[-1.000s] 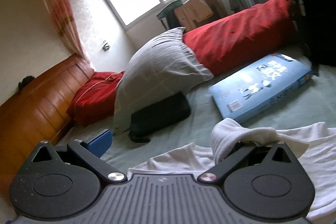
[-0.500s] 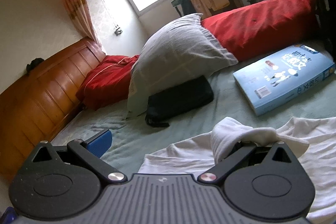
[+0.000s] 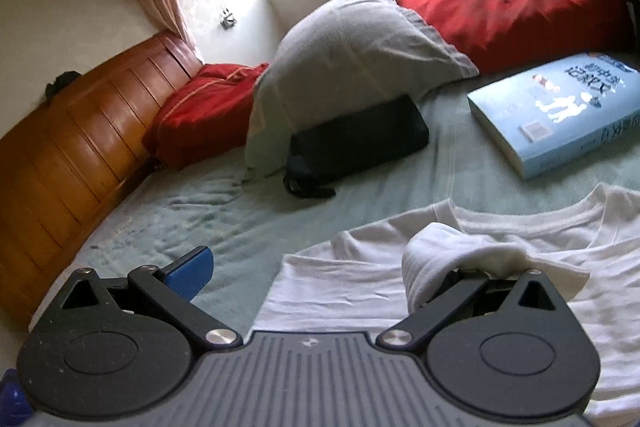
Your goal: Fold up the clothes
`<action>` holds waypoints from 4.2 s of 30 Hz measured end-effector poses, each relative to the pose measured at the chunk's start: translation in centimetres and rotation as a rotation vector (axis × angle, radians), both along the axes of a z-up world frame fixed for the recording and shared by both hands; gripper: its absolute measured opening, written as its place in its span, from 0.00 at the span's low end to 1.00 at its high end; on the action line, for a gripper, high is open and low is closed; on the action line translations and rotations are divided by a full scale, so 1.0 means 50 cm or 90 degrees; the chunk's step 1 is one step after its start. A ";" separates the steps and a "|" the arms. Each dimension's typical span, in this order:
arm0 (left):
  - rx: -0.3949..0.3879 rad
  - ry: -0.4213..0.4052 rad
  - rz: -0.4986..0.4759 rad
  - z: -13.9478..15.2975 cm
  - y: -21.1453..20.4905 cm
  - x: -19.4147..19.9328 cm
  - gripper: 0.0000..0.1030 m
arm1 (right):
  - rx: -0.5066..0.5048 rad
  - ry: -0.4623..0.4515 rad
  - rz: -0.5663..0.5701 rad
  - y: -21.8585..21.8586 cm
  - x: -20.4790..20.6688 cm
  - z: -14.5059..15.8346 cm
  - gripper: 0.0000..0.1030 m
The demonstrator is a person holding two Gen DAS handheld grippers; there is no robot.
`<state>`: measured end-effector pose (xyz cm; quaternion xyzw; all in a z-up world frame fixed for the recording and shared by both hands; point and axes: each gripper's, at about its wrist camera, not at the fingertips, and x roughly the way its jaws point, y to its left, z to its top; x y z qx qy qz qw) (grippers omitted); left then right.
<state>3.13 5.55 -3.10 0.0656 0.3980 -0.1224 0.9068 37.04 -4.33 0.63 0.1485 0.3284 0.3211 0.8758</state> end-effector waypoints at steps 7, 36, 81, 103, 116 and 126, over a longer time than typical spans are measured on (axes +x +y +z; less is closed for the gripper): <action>-0.005 0.001 0.006 -0.005 0.005 0.000 0.91 | -0.006 0.066 0.021 0.003 0.006 -0.070 1.00; -0.031 -0.020 -0.018 -0.006 0.006 0.008 0.91 | 0.135 0.214 0.047 -0.002 0.032 -0.042 1.00; -0.124 -0.057 0.017 0.093 -0.031 0.518 0.97 | -0.172 -0.044 -0.073 -0.445 -0.098 -0.138 1.00; -0.351 0.170 -0.114 -0.001 -0.314 0.783 0.95 | -0.183 -0.078 -0.014 -0.462 -0.155 -0.123 1.00; -0.335 0.129 -0.195 -0.018 -0.445 0.840 0.96 | -0.190 -0.075 -0.008 -0.462 -0.162 -0.123 1.00; -0.238 0.015 -0.146 0.090 -0.334 0.770 0.95 | -0.097 -0.056 -0.012 -0.515 -0.154 -0.112 1.00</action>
